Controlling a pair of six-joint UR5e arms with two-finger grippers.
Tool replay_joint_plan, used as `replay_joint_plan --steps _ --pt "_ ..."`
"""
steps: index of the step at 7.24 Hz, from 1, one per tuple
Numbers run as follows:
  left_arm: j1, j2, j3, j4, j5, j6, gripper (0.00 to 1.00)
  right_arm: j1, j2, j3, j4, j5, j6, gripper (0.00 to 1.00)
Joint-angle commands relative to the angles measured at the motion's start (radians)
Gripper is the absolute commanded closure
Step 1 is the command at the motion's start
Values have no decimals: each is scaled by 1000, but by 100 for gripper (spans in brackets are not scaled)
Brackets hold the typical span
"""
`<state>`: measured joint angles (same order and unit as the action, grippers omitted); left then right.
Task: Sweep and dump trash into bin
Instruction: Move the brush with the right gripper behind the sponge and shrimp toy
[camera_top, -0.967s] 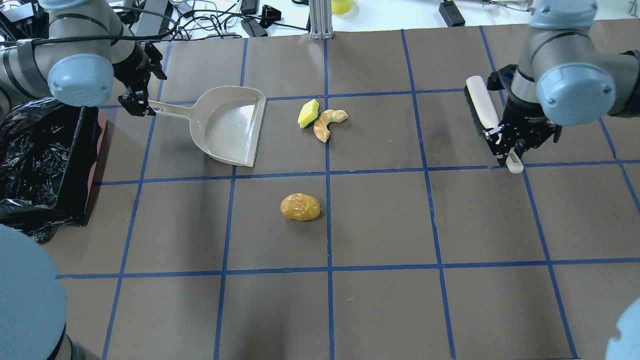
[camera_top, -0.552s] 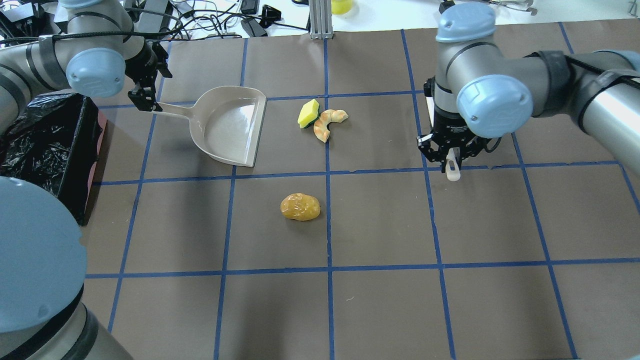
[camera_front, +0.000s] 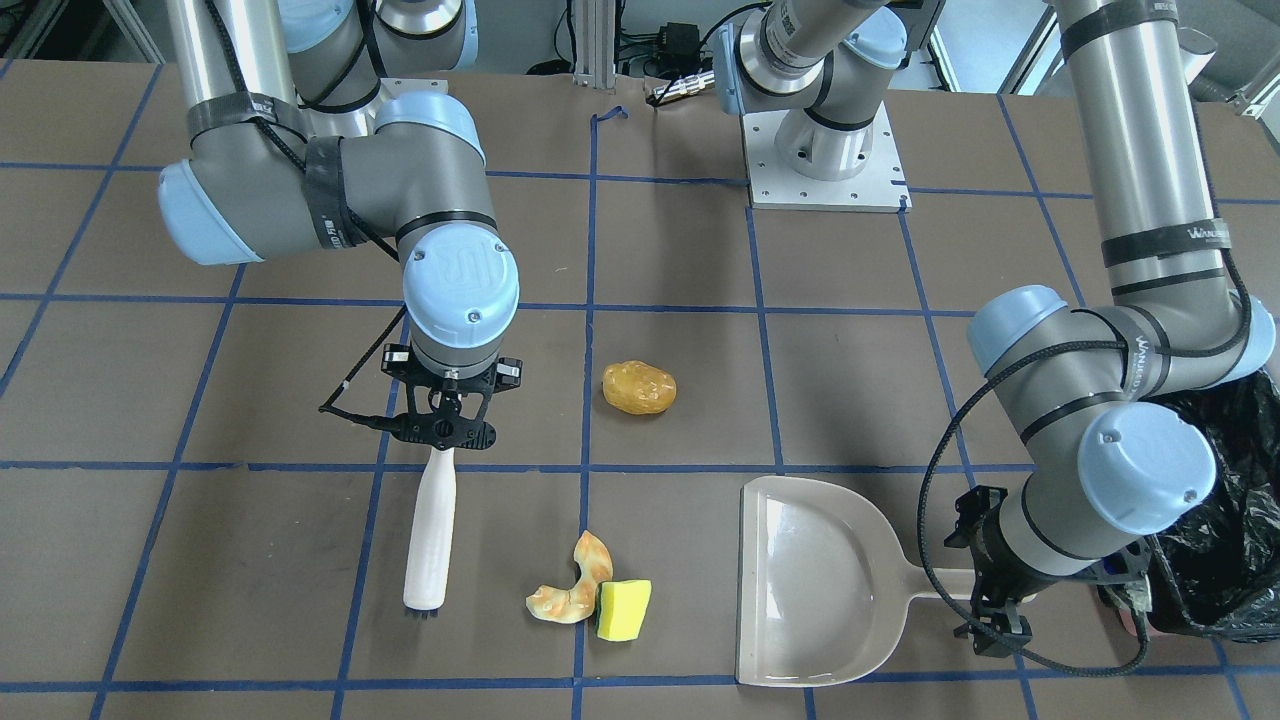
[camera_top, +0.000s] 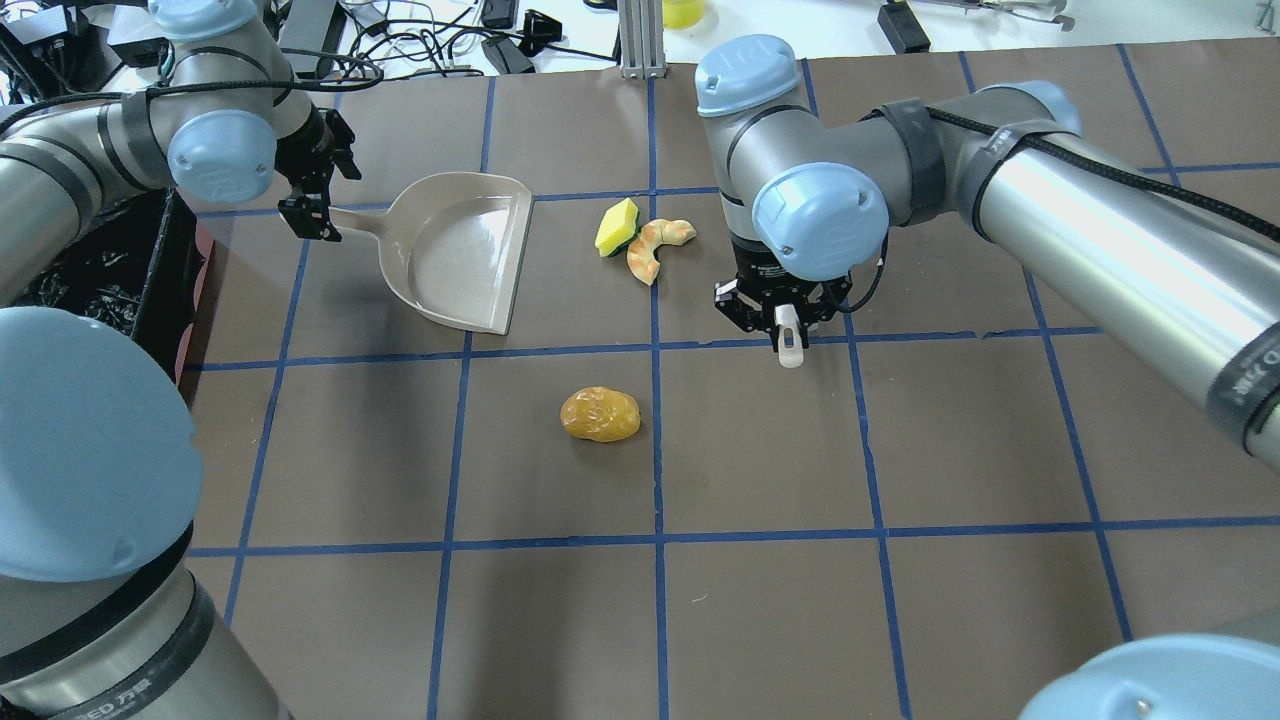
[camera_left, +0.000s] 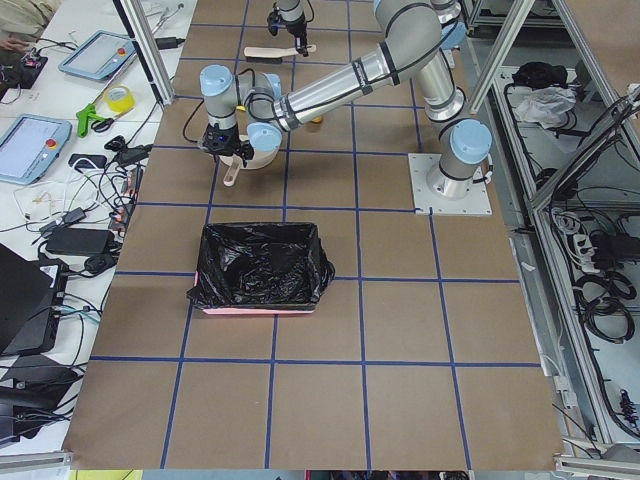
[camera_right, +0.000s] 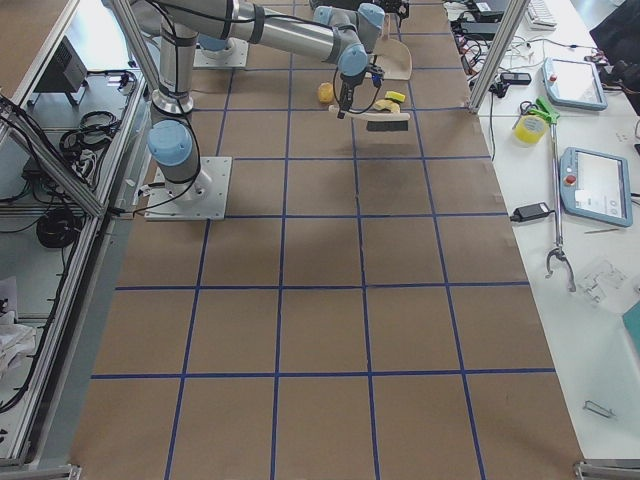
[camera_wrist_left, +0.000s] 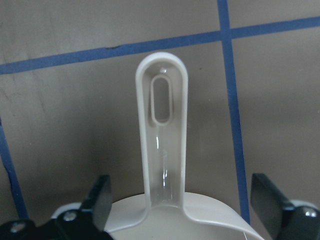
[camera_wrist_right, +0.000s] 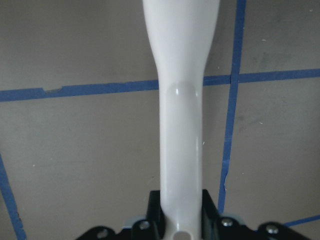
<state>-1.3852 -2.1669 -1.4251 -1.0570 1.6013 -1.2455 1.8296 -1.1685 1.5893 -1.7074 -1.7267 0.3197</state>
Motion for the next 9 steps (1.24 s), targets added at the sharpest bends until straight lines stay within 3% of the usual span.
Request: replay_joint_plan --steps 1,2,3,4,5,7,9 --pt "0 -21 0 -3 2 0 2 13 36 -35 14 2 45 89" --pt "0 -27 3 -4 15 0 5 13 49 -54 15 7 45 89" --pt "0 -34 6 -5 23 1 15 16 90 -83 17 22 48 89" --pt "0 -34 6 -5 23 1 42 34 101 -116 55 24 65 89" --pt "0 -34 11 -3 23 1 84 45 104 -121 61 25 79 89" --pt "-2 -36 41 -6 25 0 100 72 121 -127 55 45 125 89" --pt "-2 -36 41 -20 26 -12 100 82 128 -127 48 68 143 89"
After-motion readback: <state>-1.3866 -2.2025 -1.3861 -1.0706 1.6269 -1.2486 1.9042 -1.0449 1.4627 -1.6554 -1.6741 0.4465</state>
